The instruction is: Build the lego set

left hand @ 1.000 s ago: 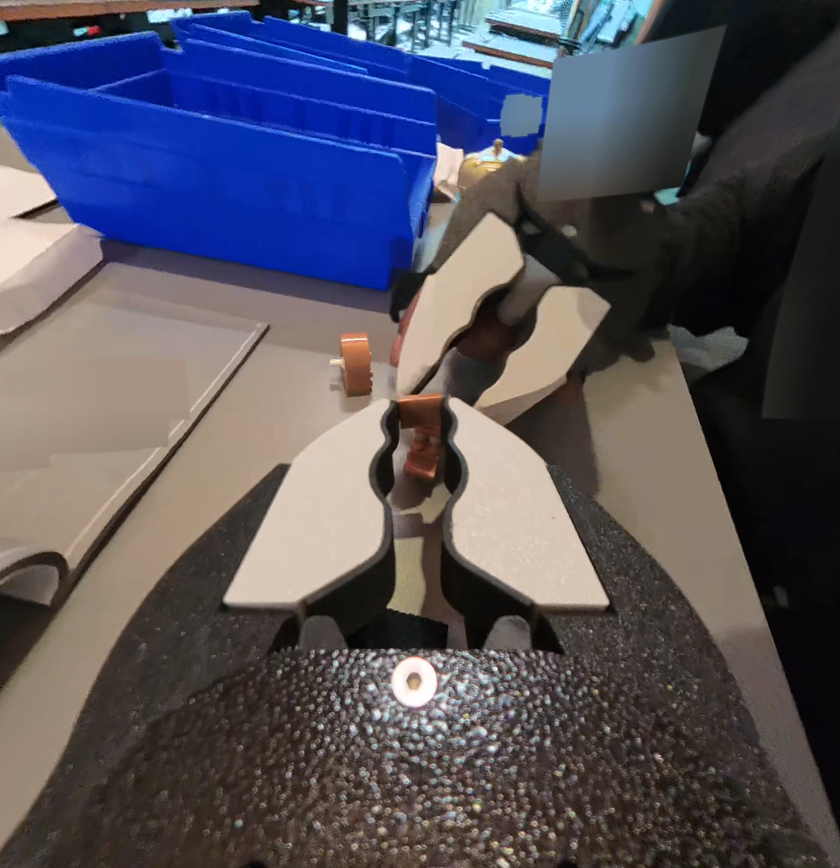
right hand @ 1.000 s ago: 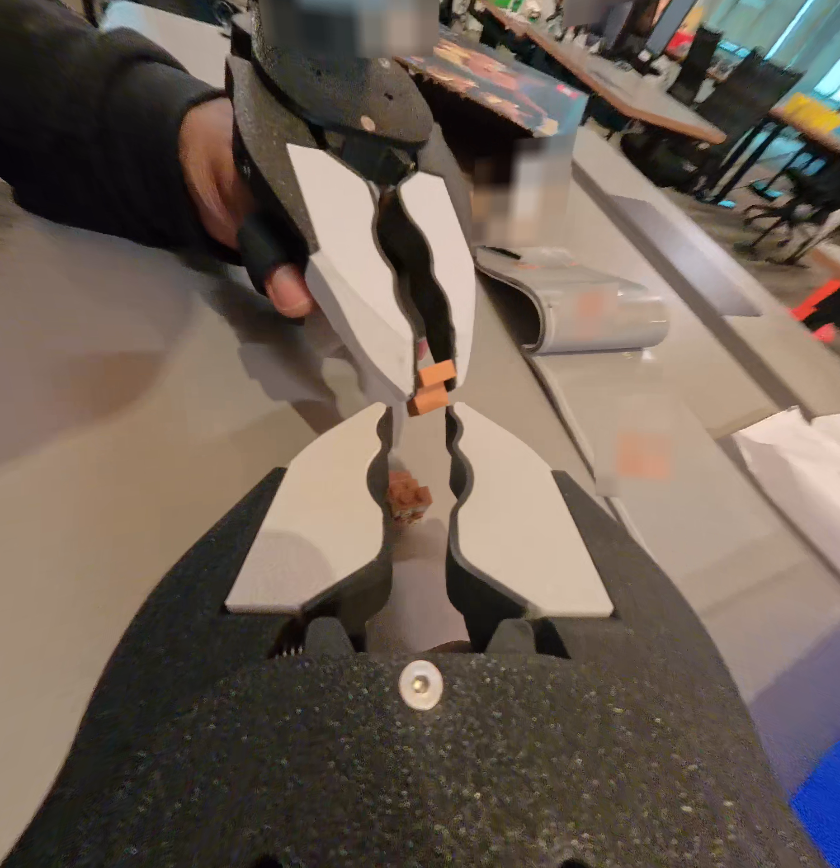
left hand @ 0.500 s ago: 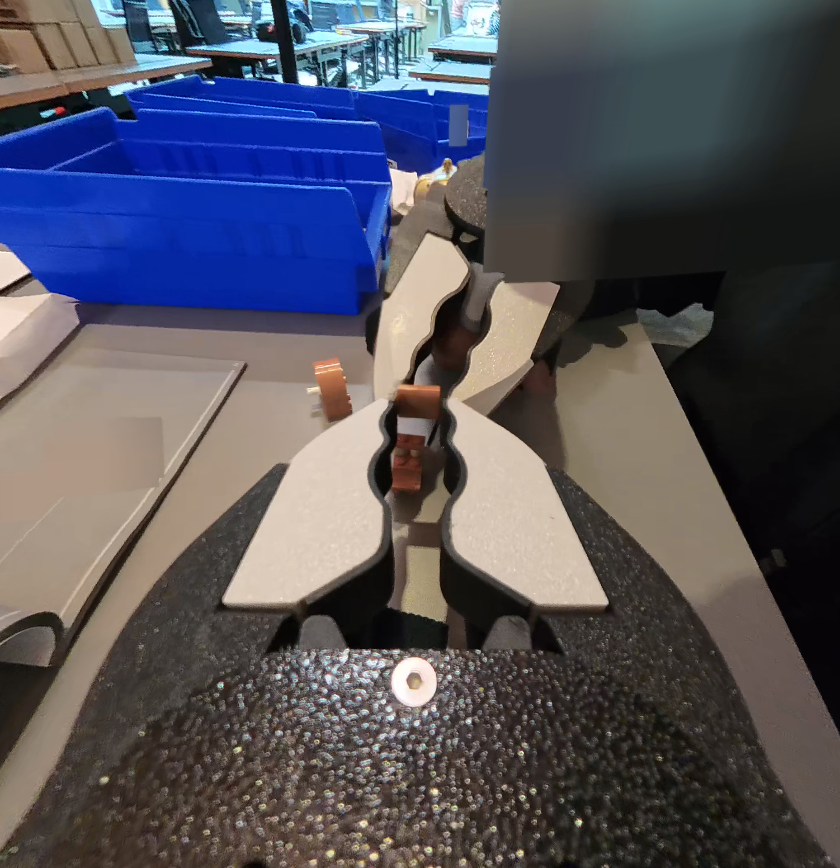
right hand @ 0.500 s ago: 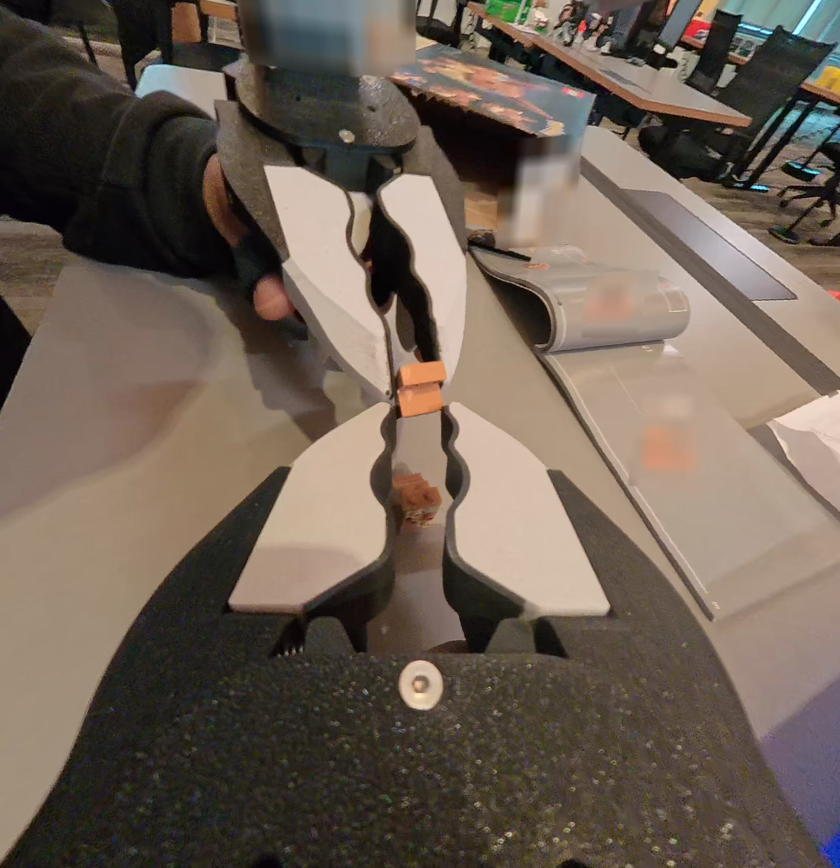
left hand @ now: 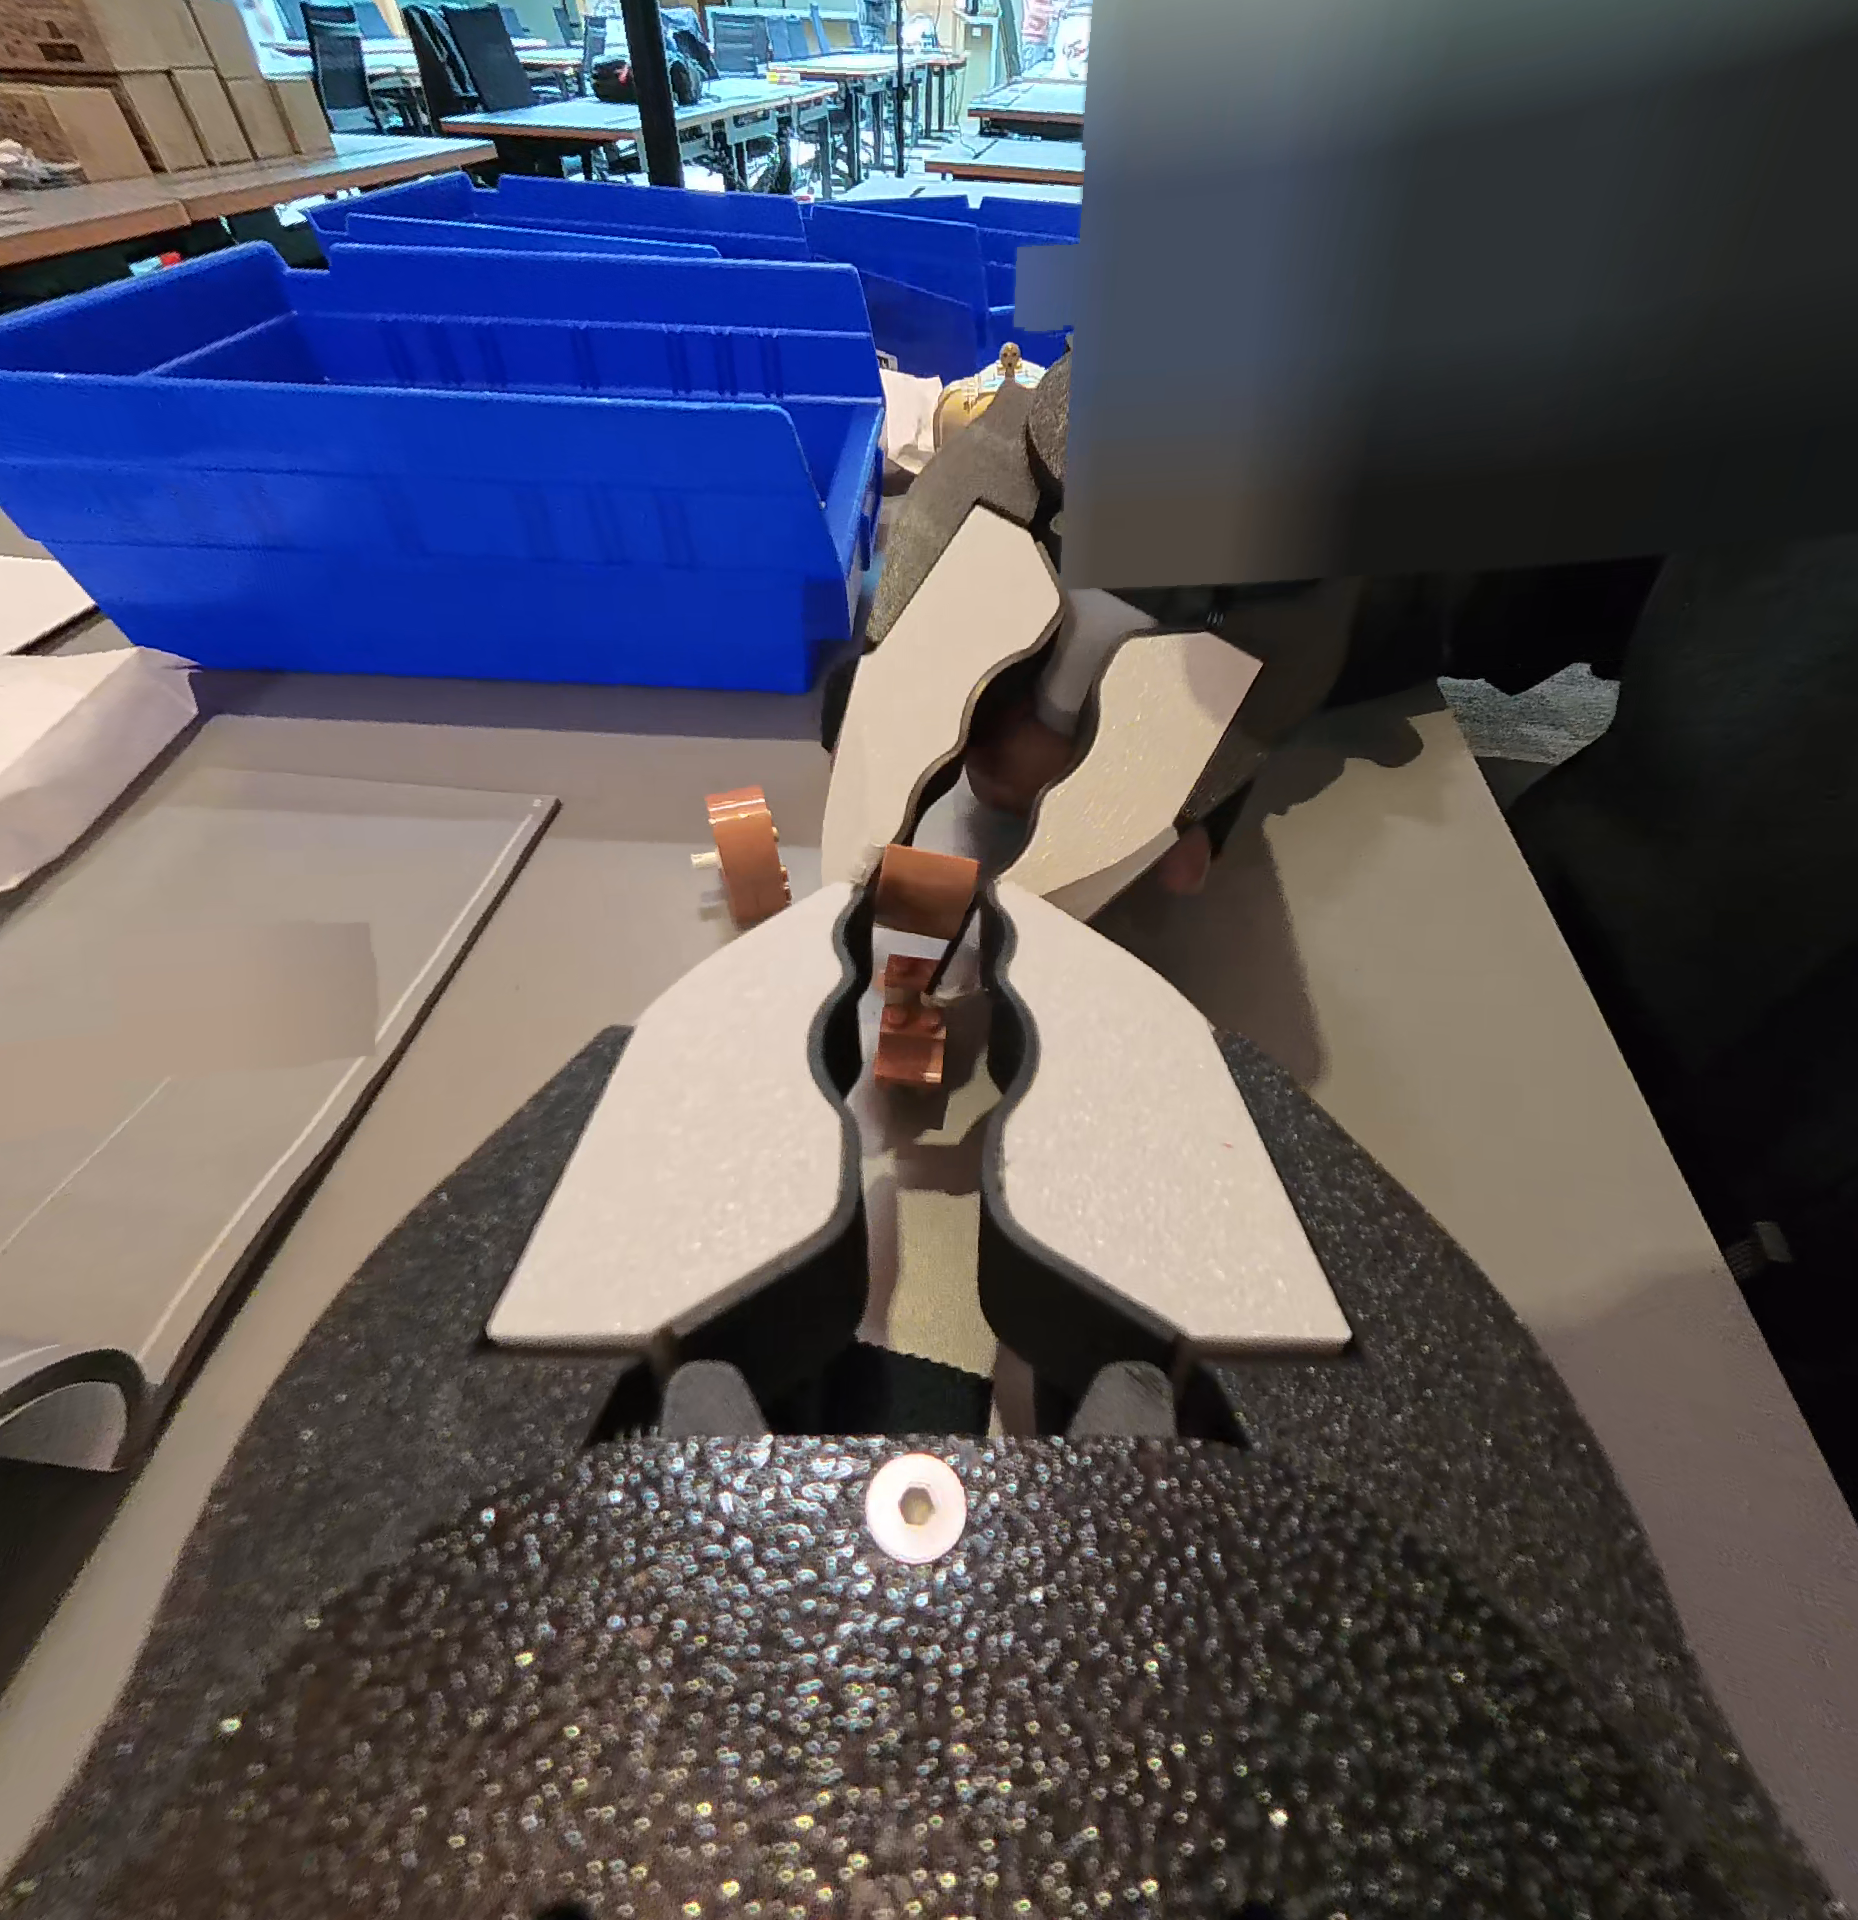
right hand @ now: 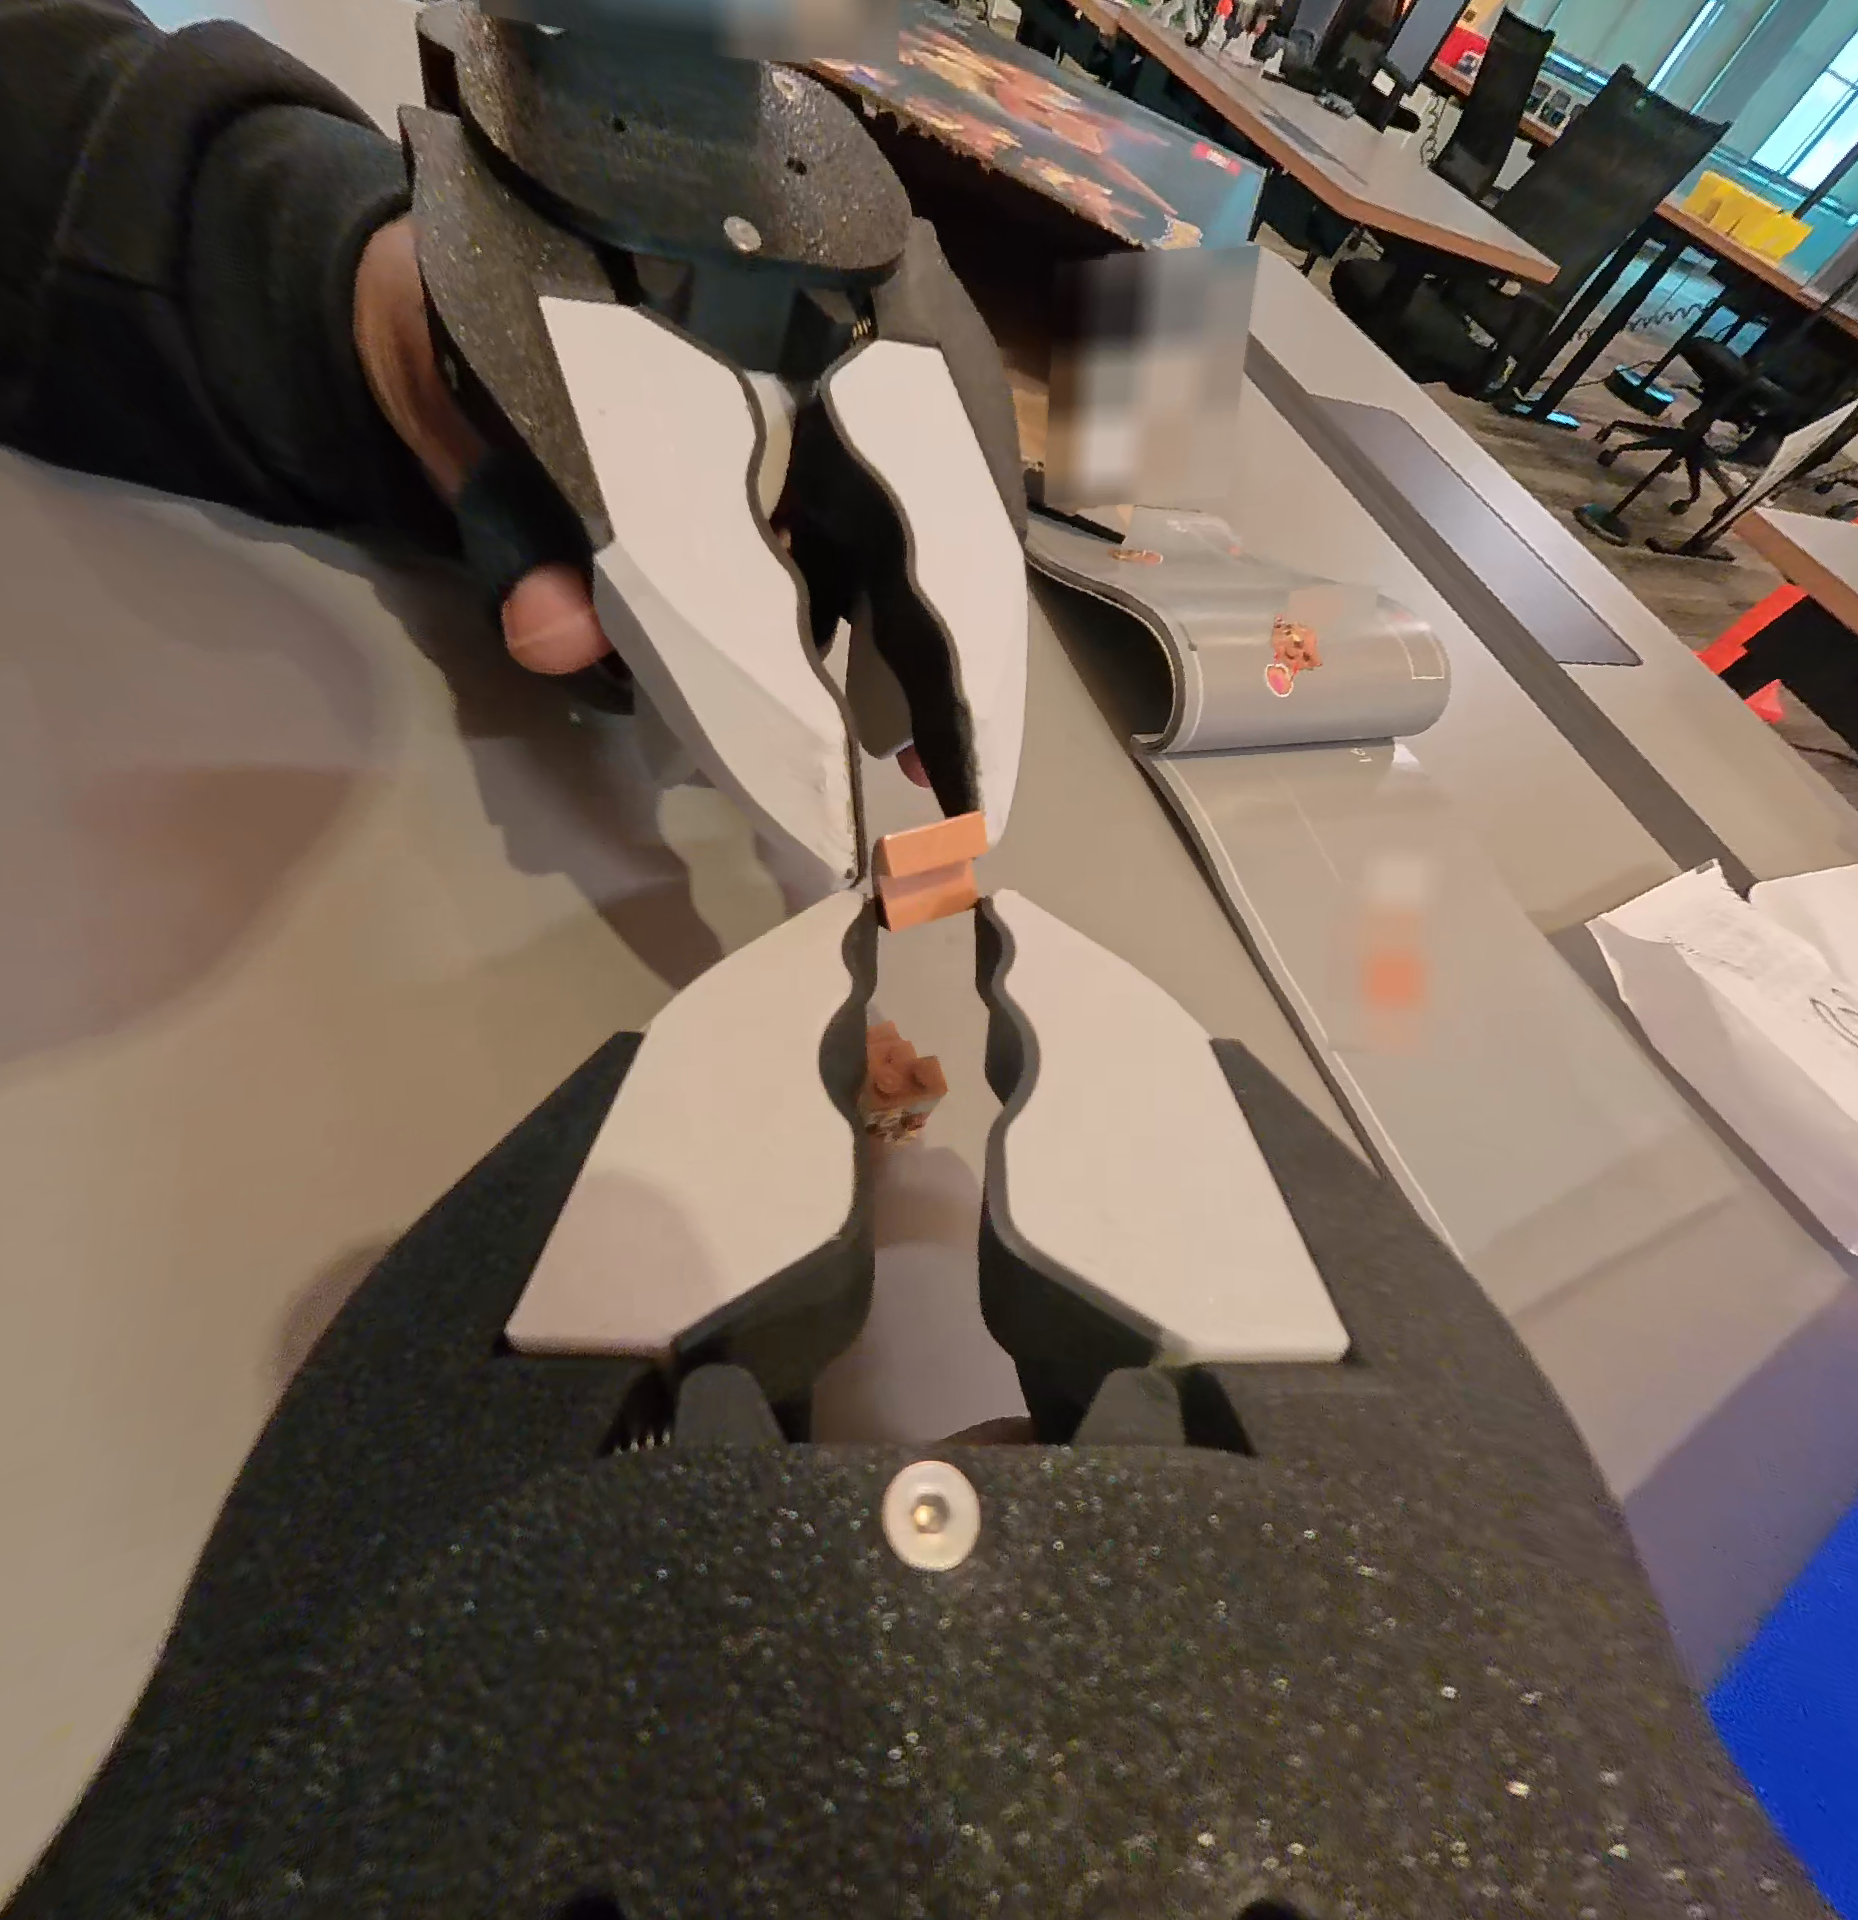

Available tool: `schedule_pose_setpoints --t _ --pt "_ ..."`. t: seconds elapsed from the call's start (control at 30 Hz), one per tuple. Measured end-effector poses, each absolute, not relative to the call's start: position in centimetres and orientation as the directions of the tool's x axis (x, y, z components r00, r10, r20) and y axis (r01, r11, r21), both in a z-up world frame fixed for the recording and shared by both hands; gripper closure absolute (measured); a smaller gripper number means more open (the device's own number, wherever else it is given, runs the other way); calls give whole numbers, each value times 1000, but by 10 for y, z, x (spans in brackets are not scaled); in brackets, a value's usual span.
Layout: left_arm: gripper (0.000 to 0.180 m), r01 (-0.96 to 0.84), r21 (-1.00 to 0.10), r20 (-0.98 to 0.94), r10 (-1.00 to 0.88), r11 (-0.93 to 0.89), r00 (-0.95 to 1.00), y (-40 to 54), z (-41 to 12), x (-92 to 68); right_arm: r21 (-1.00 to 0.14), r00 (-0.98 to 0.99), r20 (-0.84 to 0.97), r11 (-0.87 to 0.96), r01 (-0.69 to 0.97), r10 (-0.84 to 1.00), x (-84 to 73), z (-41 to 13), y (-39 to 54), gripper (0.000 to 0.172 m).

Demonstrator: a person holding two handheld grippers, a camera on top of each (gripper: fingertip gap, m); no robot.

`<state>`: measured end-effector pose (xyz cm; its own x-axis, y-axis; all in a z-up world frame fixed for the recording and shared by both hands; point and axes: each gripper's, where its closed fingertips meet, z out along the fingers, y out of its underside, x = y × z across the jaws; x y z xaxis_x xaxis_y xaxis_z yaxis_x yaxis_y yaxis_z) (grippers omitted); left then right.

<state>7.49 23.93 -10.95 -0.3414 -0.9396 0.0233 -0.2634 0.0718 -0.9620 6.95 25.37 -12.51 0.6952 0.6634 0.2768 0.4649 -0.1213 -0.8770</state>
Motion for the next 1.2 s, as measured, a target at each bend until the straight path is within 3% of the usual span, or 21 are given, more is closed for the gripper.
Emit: schedule_pose_setpoints --t 0.4,0.63,1.2 --pt "164 -245 -954 -82 -937 172 -338 237 -111 74 -858 666 310 -101 503 679 66 -128 251 154" --pt "164 -244 -962 -31 -940 121 -341 242 -105 71 -814 592 242 -171 554 768 81 -144 240 141" --pt "164 -387 -908 1 -924 159 -383 239 -132 72 -723 558 193 -268 637 807 89 -174 239 141"
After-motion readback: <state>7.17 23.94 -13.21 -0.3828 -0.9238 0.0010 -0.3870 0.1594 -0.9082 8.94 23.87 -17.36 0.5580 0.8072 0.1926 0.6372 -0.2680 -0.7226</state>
